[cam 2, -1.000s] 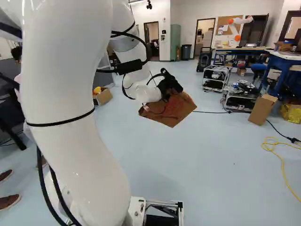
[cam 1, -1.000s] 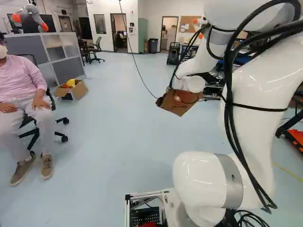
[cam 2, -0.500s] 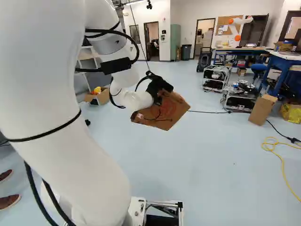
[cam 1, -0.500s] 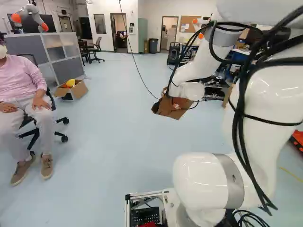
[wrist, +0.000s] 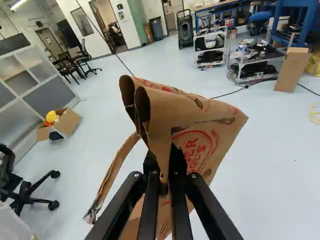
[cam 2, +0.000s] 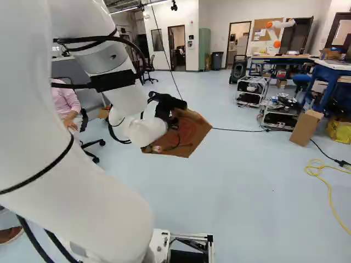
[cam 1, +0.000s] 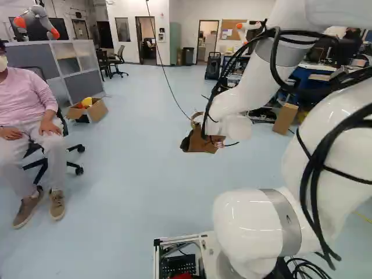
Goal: Pick up the grocery bag from the ground
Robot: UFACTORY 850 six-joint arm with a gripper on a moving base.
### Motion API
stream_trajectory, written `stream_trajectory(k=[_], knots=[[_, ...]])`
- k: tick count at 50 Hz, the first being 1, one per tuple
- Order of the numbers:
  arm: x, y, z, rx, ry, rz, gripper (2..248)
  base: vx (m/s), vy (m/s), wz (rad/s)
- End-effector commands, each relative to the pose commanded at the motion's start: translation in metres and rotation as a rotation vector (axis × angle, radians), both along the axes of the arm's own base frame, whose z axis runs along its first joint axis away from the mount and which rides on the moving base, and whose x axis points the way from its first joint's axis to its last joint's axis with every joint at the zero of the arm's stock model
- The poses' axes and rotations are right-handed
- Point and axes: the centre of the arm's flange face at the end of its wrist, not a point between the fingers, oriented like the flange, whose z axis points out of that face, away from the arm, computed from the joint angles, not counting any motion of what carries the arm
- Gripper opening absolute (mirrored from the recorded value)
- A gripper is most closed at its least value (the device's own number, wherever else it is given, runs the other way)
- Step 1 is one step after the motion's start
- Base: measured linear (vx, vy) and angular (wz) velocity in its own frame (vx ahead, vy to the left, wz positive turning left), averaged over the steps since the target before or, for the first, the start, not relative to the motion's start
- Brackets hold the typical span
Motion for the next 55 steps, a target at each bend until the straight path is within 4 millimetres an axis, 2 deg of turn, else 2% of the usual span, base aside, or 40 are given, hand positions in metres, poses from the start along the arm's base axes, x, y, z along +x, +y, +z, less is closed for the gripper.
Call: stream_trajectory(k=[27, 55], knots=[[-0.049, 0.021, -0.016, -0.149, -0.009, 0.122, 26, 0.0, 0.0, 0.0], [-0.072, 0.028, -0.024, -0.216, -0.016, 0.176, 26, 0.0, 0.0, 0.0]])
